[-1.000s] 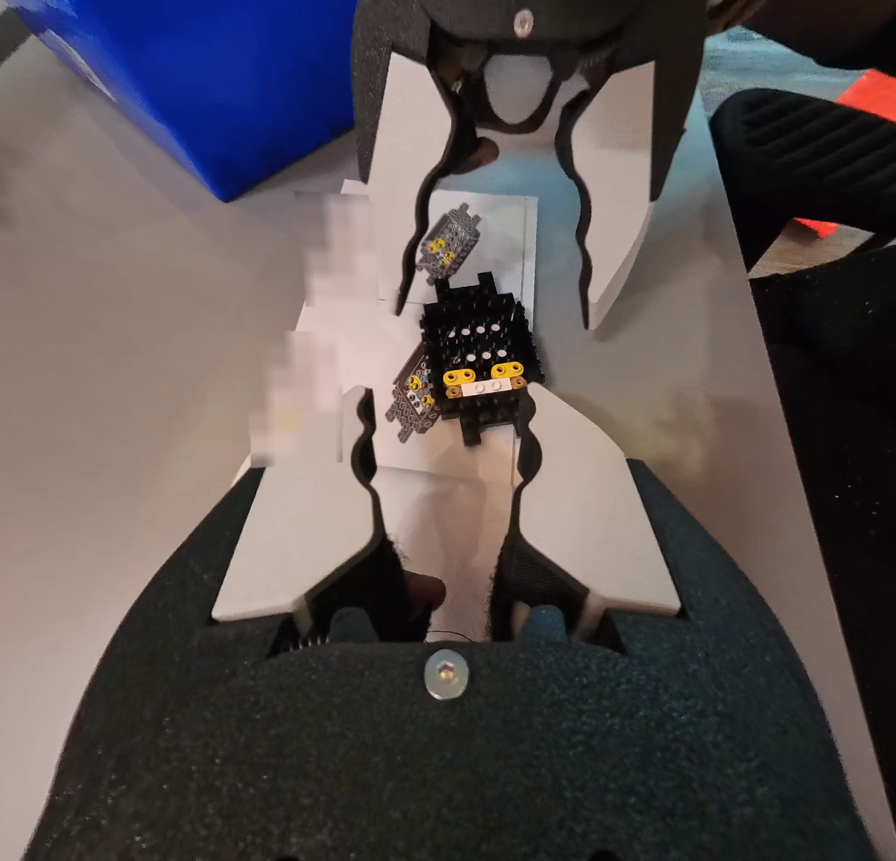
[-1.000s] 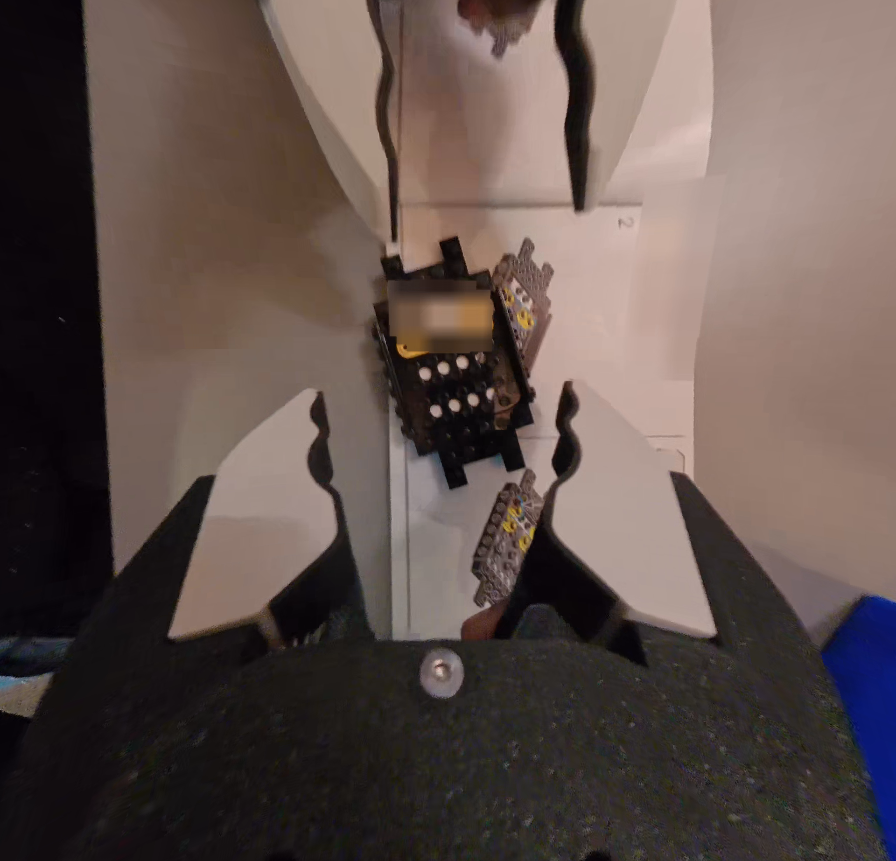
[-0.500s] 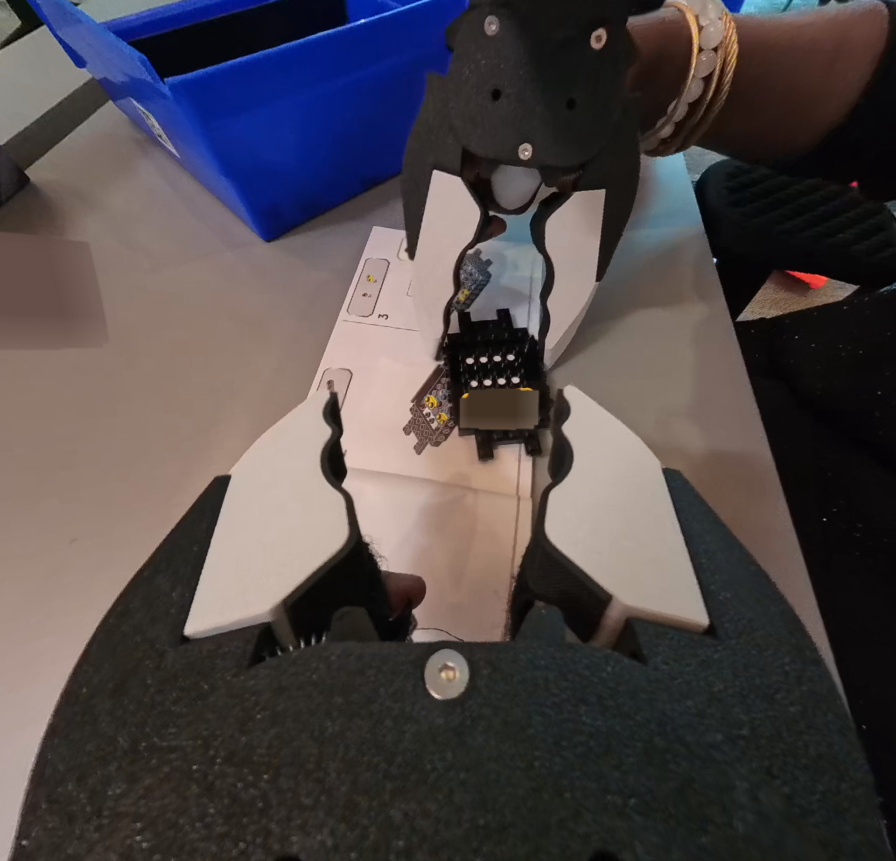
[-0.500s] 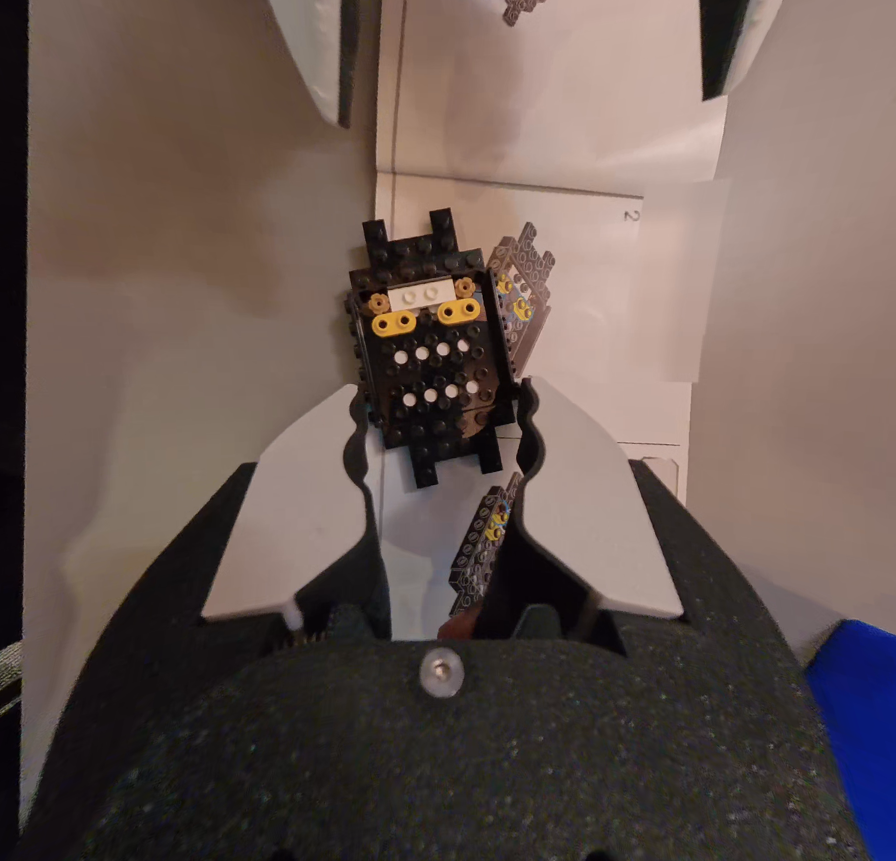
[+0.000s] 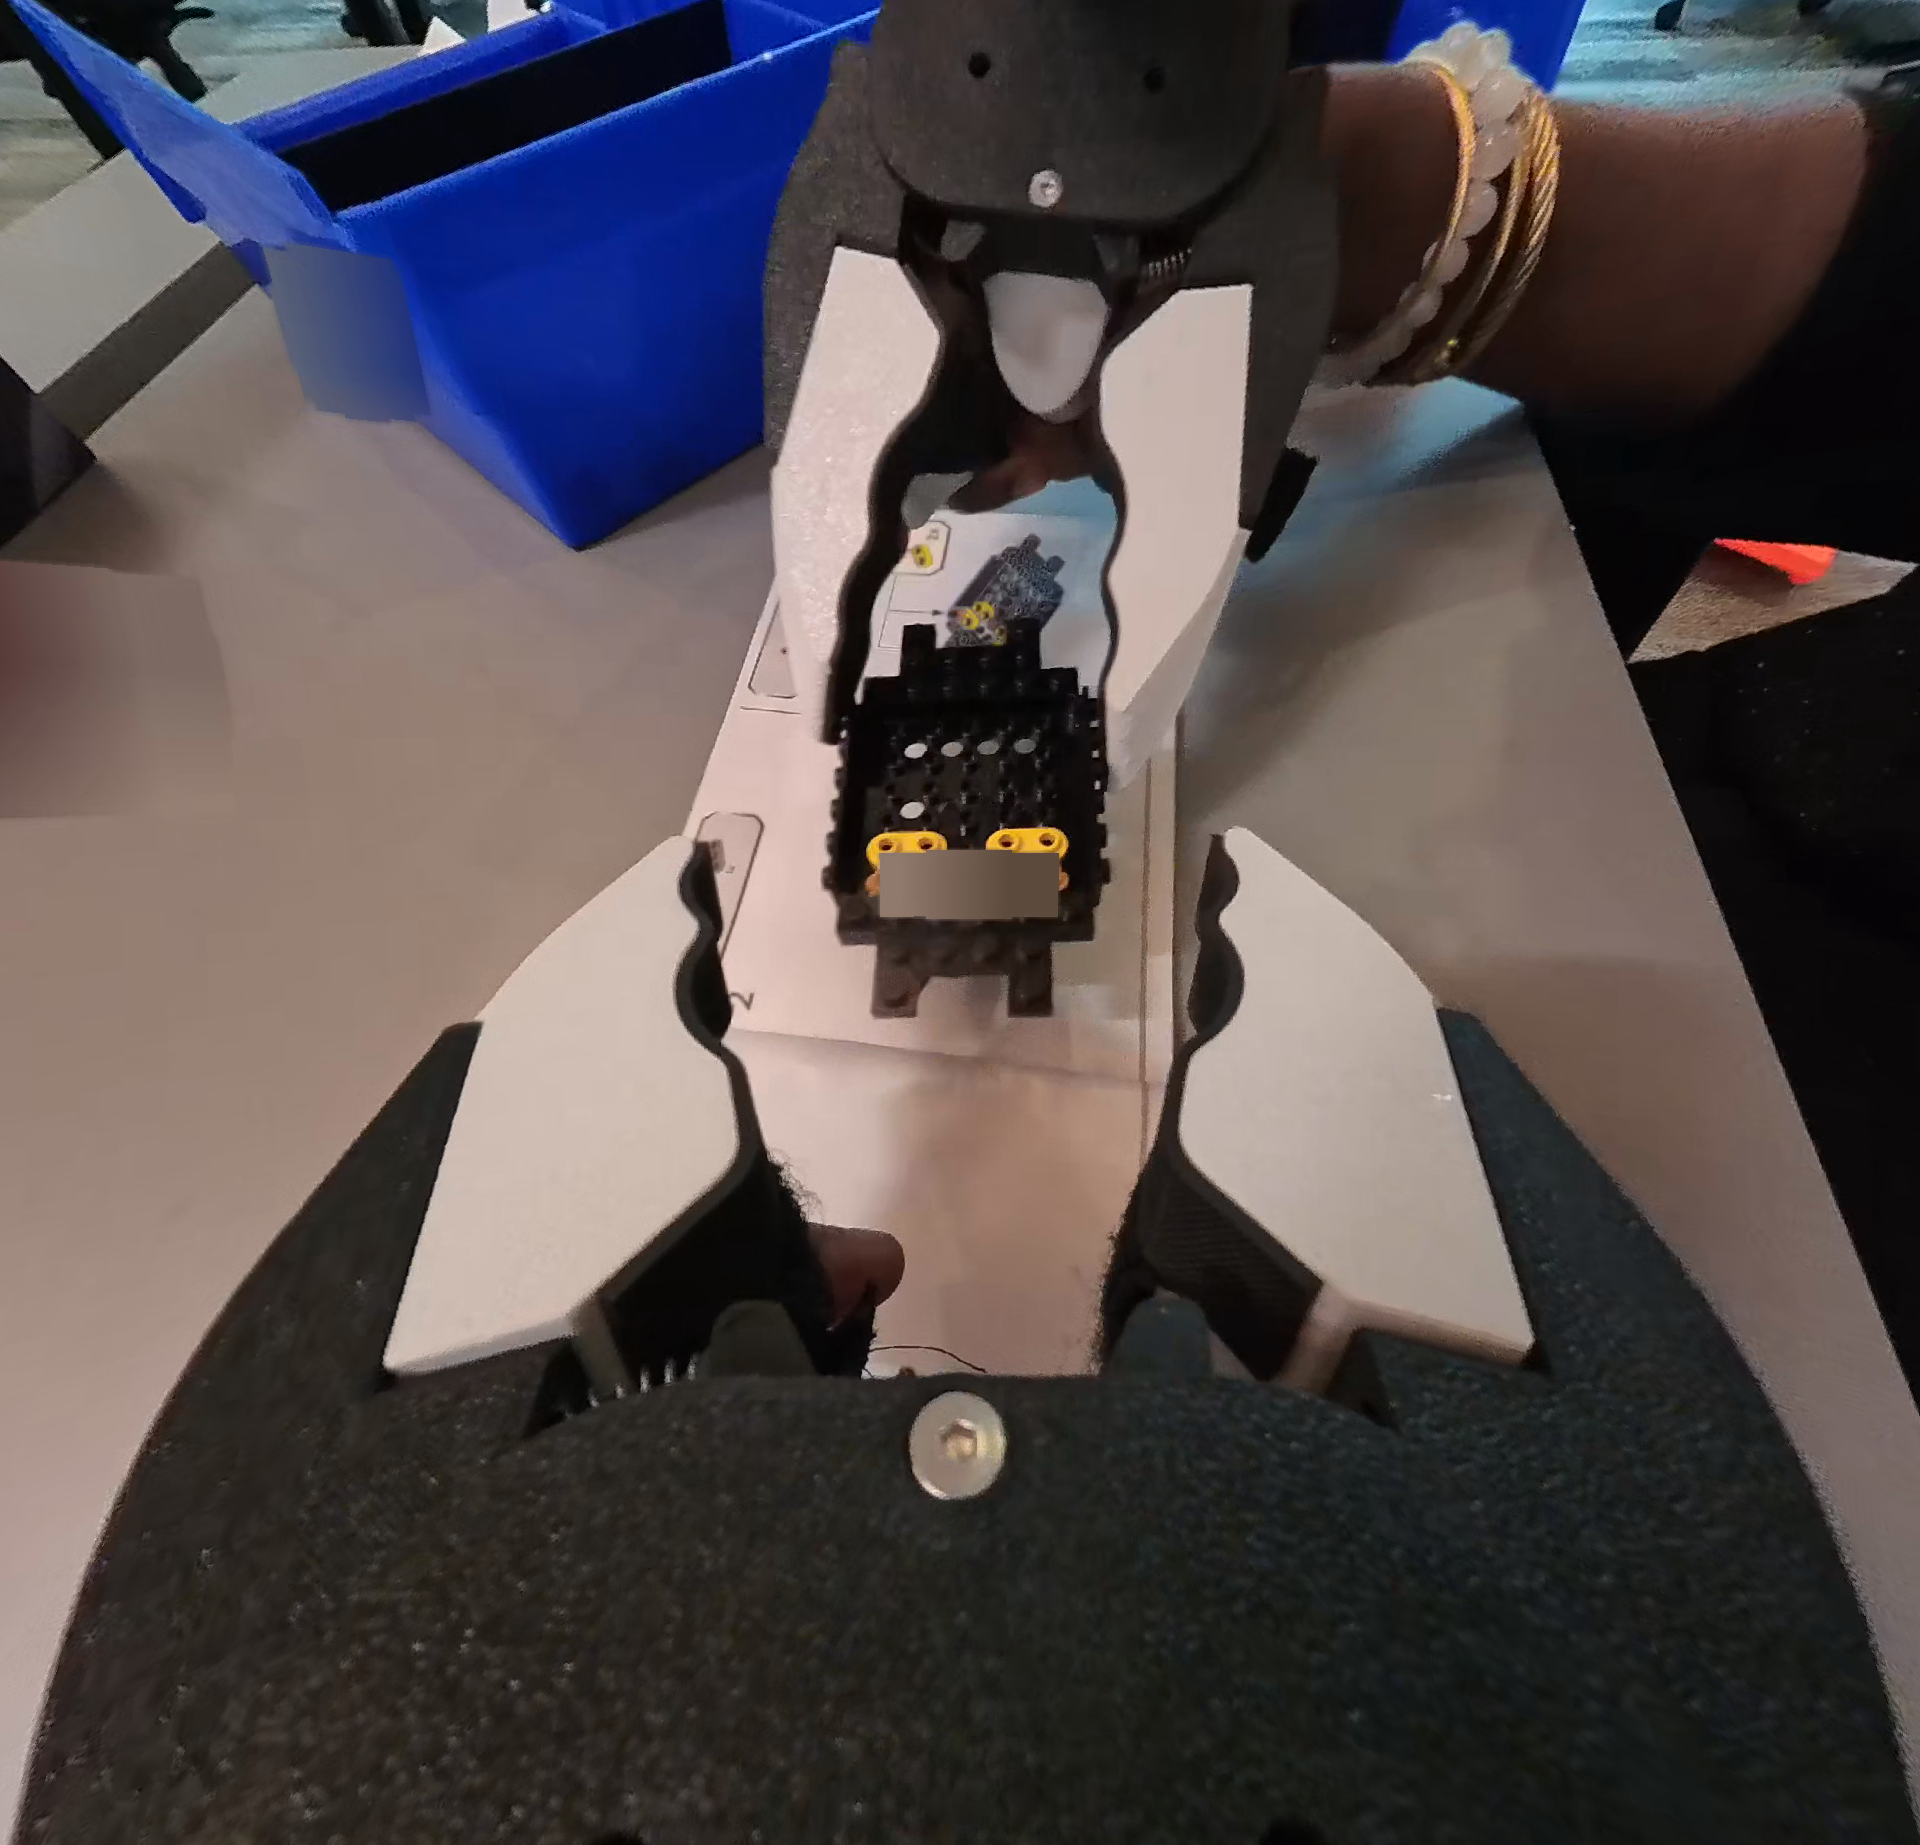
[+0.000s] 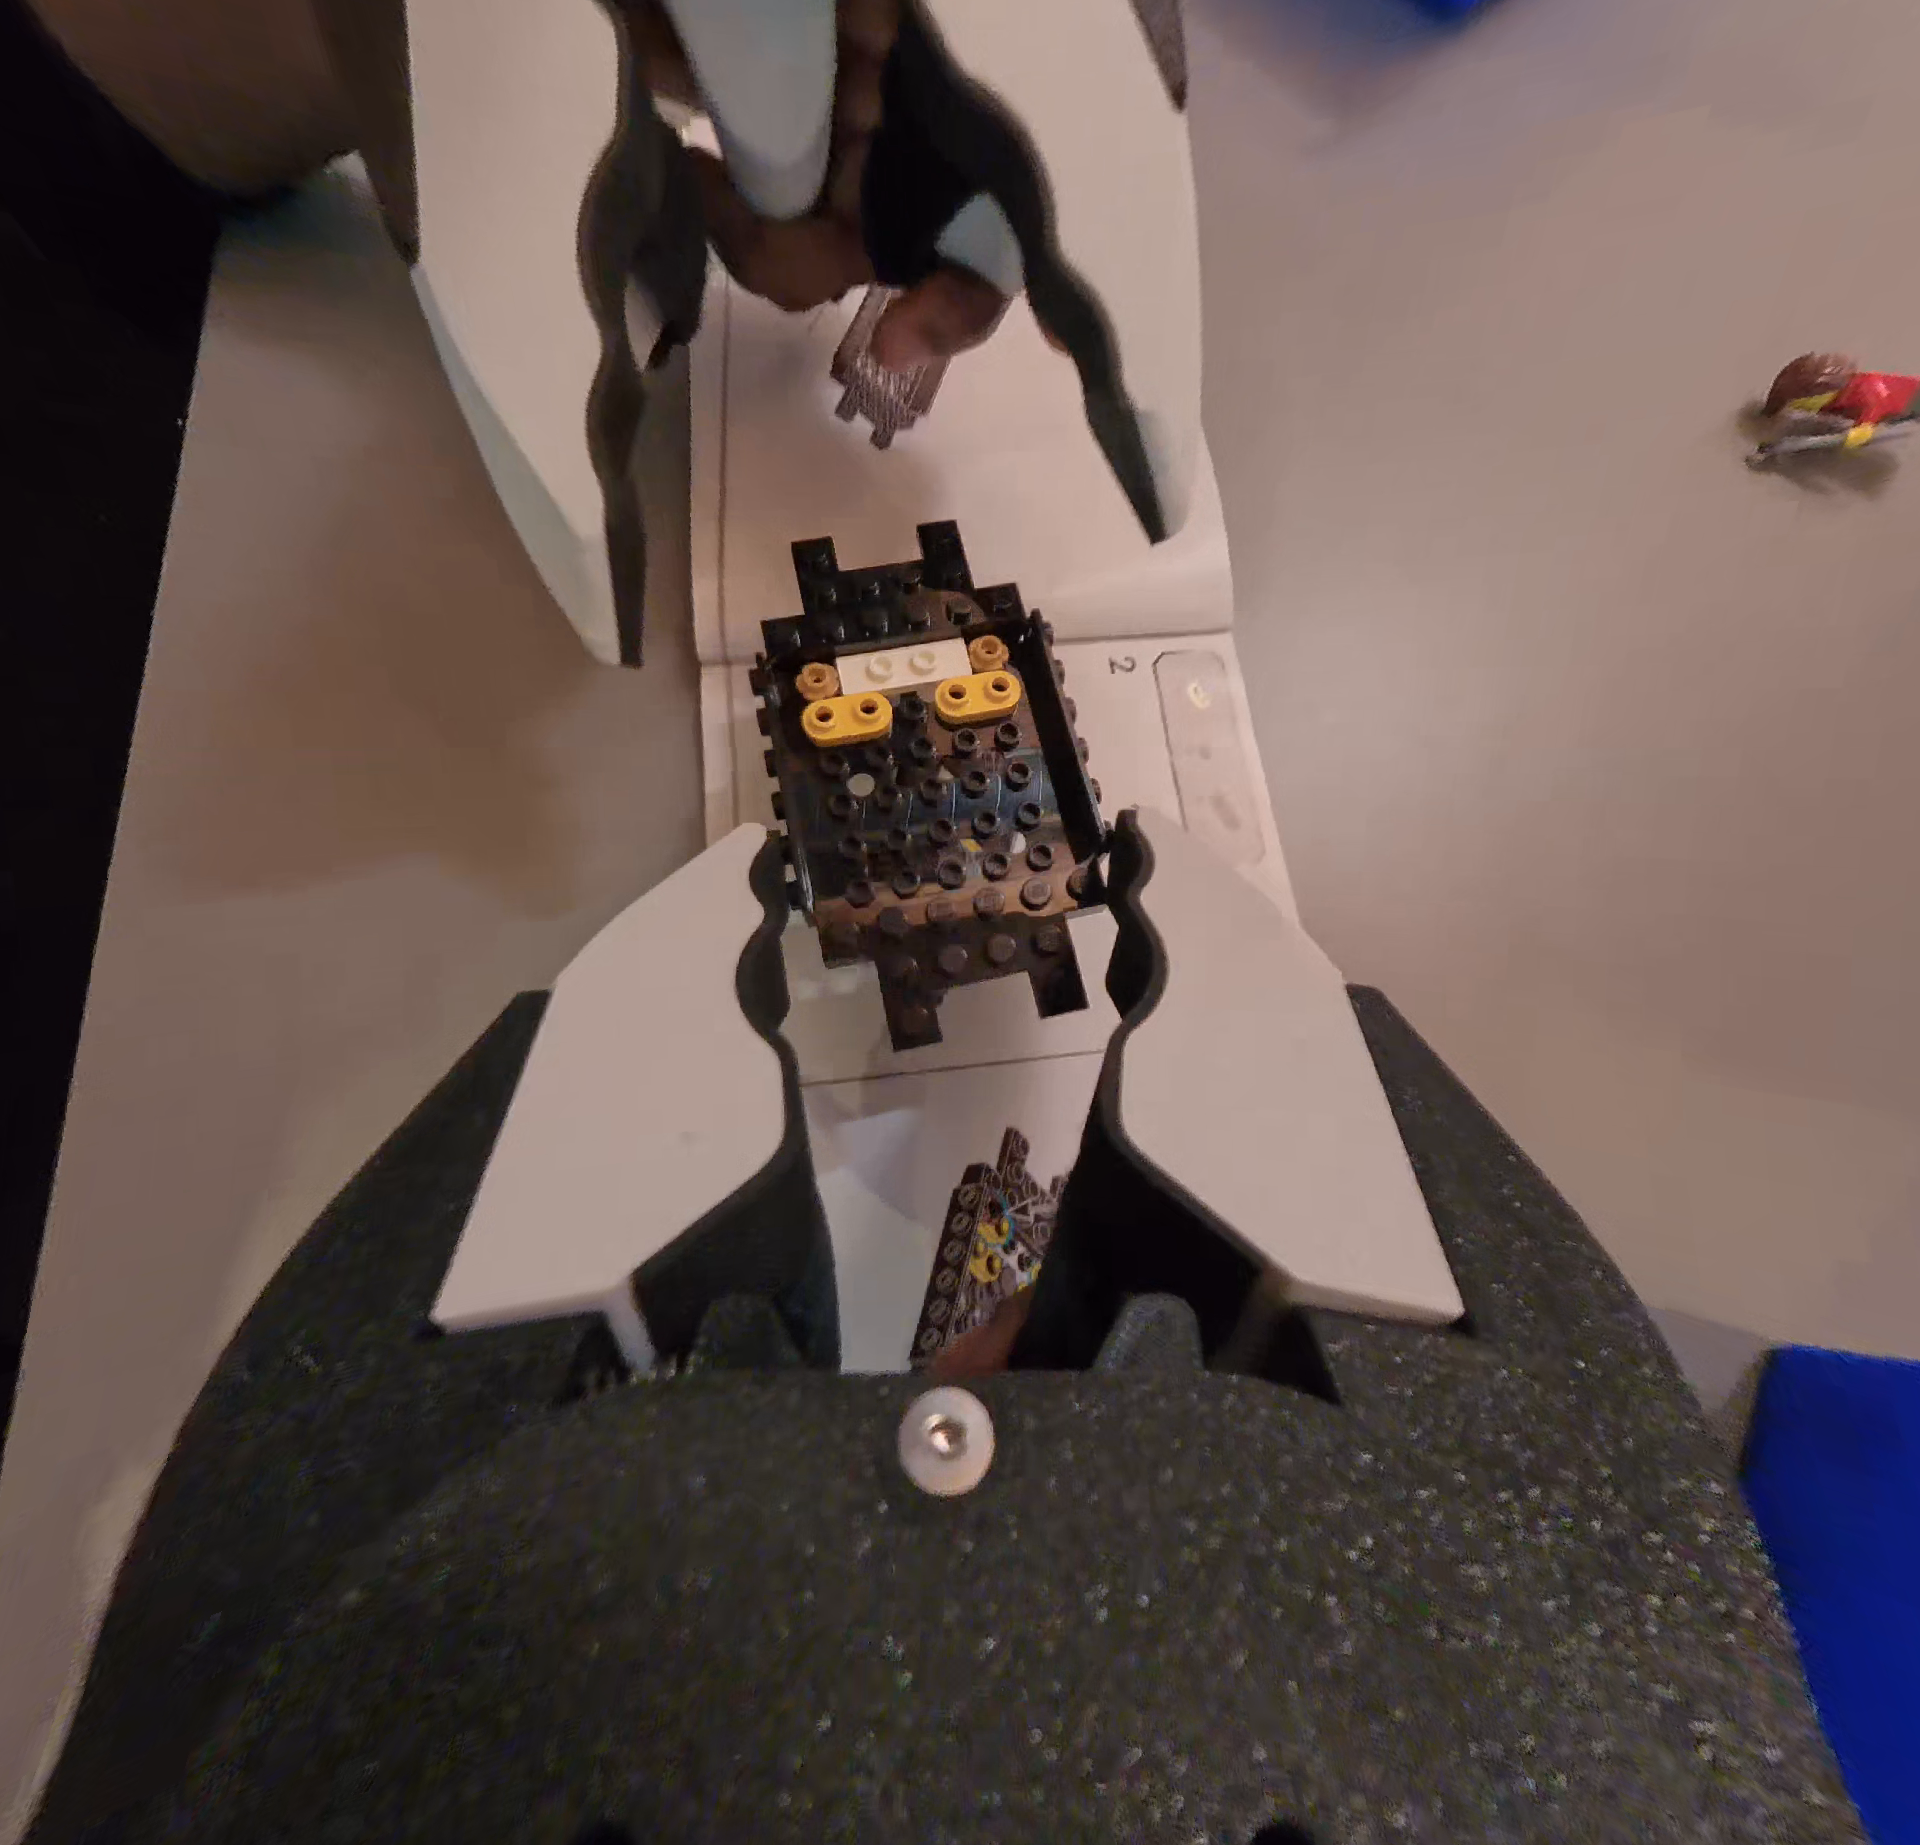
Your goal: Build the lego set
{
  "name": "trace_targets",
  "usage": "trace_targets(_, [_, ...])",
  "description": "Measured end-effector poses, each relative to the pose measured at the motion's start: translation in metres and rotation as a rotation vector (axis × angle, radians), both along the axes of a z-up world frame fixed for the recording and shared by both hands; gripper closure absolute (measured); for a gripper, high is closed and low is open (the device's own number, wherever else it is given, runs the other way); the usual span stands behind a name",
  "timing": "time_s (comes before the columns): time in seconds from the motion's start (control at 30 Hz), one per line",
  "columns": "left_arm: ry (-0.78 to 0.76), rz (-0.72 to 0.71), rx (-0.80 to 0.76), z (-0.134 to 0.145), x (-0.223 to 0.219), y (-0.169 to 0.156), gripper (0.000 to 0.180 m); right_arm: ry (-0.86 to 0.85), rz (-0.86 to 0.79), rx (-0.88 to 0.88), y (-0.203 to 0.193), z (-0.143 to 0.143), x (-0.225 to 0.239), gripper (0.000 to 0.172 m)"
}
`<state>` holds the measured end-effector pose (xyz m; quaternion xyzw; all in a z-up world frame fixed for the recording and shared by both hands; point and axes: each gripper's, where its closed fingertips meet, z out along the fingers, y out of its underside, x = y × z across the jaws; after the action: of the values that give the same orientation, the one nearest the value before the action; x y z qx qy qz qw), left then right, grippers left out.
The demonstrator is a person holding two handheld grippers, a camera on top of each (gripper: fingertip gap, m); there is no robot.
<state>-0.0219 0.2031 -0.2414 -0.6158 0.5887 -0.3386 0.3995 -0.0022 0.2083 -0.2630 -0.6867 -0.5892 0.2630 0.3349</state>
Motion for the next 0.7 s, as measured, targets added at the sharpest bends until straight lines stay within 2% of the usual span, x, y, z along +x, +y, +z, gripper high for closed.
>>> trace_targets(0.37, [0.082, -0.056, 0.058, -0.015, 0.013, -0.011, 0.104, 0.122, 0.043, 0.019, -0.007, 0.012, -0.009, 0.112])
trace_targets(0.47, [0.080, -0.051, 0.088, -0.014, 0.015, -0.010, 0.114, 0.145, 0.057, 0.003, -0.011, 0.011, -0.012, 0.112])
trace_targets(0.7, [0.017, -0.054, 0.081, -0.004, 0.014, -0.011, 0.115, 0.184, 0.058, 0.015, -0.012, 0.018, -0.014, 0.112])
